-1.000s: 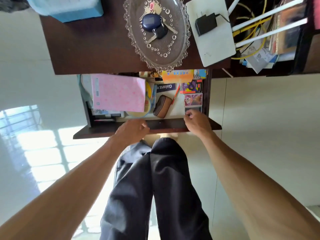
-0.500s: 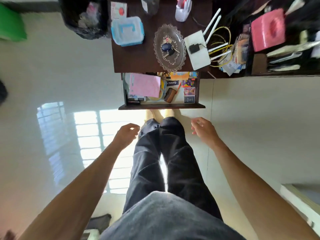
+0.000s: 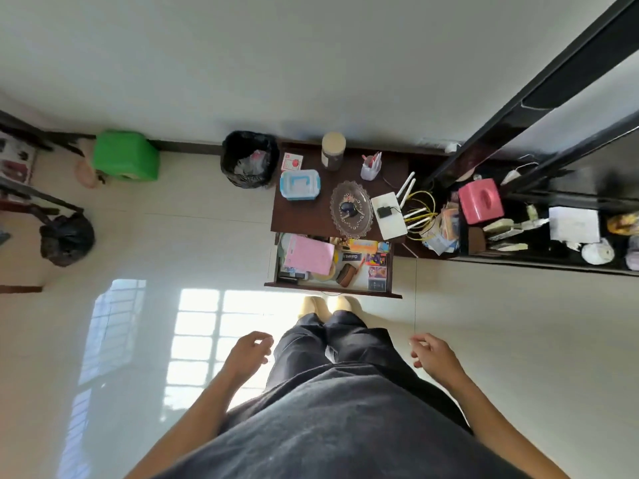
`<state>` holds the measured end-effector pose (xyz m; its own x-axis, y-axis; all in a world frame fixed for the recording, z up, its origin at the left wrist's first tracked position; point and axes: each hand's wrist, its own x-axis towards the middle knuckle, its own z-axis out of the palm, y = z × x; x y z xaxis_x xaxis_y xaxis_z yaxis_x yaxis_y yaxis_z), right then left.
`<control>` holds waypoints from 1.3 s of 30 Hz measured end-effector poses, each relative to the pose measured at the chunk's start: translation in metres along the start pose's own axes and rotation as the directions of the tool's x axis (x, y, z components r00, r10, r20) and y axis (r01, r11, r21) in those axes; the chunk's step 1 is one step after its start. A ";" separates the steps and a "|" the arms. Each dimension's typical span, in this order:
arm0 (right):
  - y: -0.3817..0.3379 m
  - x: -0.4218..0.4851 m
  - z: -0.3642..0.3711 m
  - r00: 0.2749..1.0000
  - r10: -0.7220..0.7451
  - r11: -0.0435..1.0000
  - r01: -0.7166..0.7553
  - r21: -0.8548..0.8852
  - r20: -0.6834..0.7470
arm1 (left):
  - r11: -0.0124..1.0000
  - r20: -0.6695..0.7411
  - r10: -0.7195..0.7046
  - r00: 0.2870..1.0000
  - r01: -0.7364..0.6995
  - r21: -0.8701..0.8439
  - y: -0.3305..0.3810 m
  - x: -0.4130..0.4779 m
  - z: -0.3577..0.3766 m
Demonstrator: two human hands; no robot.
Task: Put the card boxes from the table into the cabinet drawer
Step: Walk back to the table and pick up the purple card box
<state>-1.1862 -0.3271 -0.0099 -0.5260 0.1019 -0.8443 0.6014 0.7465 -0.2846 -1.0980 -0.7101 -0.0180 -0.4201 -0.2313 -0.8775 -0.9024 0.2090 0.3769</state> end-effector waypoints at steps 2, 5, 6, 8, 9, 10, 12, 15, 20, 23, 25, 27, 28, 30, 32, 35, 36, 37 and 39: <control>0.001 -0.004 -0.006 1.000 -0.015 1.000 0.015 -0.022 0.004 | 1.000 -0.011 -0.002 1.000 0.001 -0.027 -0.008 -0.002 0.004; -0.003 -0.003 -0.021 0.999 -0.051 0.998 0.051 -0.045 0.000 | 0.998 -0.033 -0.014 0.999 0.012 -0.060 -0.020 -0.004 0.010; -0.004 -0.001 -0.028 0.998 -0.063 0.996 0.063 -0.059 -0.004 | 0.997 -0.041 -0.026 0.999 0.023 -0.072 -0.024 -0.006 0.013; -0.009 0.003 -0.042 0.996 -0.087 0.992 0.085 -0.089 -0.011 | 0.991 -0.066 -0.056 0.996 0.047 -0.122 -0.030 -0.012 0.018; -0.012 0.007 -0.049 0.995 -0.097 0.990 0.095 -0.108 -0.011 | 0.987 -0.086 -0.066 0.994 0.052 -0.151 -0.031 -0.017 0.022; -0.014 0.013 -0.056 0.995 -0.105 0.985 0.103 -0.136 -0.006 | 0.982 -0.110 -0.075 0.991 0.054 -0.182 -0.031 -0.024 0.025; -0.017 0.026 -0.066 0.994 -0.110 0.970 0.112 -0.213 0.024 | 0.964 -0.169 -0.095 0.981 0.048 -0.261 -0.033 -0.041 0.033; -0.025 0.053 -0.076 0.987 -0.111 0.922 0.146 -0.359 0.116 | 0.919 -0.251 -0.134 0.959 0.025 -0.394 -0.041 -0.072 0.052; -0.070 0.086 -0.072 0.940 -0.179 0.722 0.325 -0.610 0.290 | 0.782 -0.329 -0.277 0.903 0.013 -0.624 -0.075 -0.124 0.114; -0.100 0.078 -0.048 0.891 -0.256 0.591 0.451 -0.669 0.375 | 0.673 -0.308 -0.402 0.862 0.051 -0.738 -0.109 -0.159 0.172; -0.119 0.067 -0.021 0.847 -0.275 0.497 0.530 -0.687 0.455 | 0.574 -0.276 -0.497 0.823 0.074 -0.815 -0.135 -0.181 0.212; -0.134 0.055 0.014 0.809 -0.257 0.436 0.585 -0.684 0.528 | 0.442 -0.212 -0.589 0.780 0.091 -0.892 -0.159 -0.202 0.253; -0.140 0.046 0.034 0.796 -0.239 0.412 0.602 -0.684 0.556 | 0.374 -0.176 -0.626 0.760 0.094 -0.923 -0.170 -0.213 0.275; -0.150 0.020 0.077 0.759 -0.230 0.348 0.649 -0.676 0.609 | 0.223 -0.106 -0.678 0.728 0.065 -0.973 -0.189 -0.232 0.316; -0.152 -0.011 0.123 0.700 -0.237 0.252 0.714 -0.653 0.673 | 0.089 -0.045 -0.716 0.696 0.027 -0.996 -0.202 -0.247 0.351; -0.142 -0.061 0.188 0.622 -0.231 0.172 0.783 -0.598 0.748 | -0.018 0.018 -0.754 0.656 0.007 -1.000 -0.220 -0.268 0.393; -0.134 -0.079 0.209 0.597 -0.236 0.131 0.802 -0.583 0.767 | -0.034 0.026 -0.764 0.645 -0.001 -0.999 -0.226 -0.276 0.404; -0.124 -0.096 0.228 0.576 -0.237 0.094 0.815 -0.571 0.783 | -0.055 0.038 -0.769 0.638 -0.008 -0.998 -0.235 -0.282 0.415; -0.098 -0.130 0.264 0.538 -0.221 0.046 0.839 -0.543 0.813 | -0.098 0.060 -0.767 0.639 -0.025 -0.995 -0.259 -0.293 0.432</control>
<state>-1.0183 -0.5874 0.0082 0.0731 -0.6446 -0.7610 -0.7397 0.4768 -0.4749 -0.6996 -0.2861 0.0134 0.4296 -0.2511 -0.8674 0.0035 -0.9601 0.2797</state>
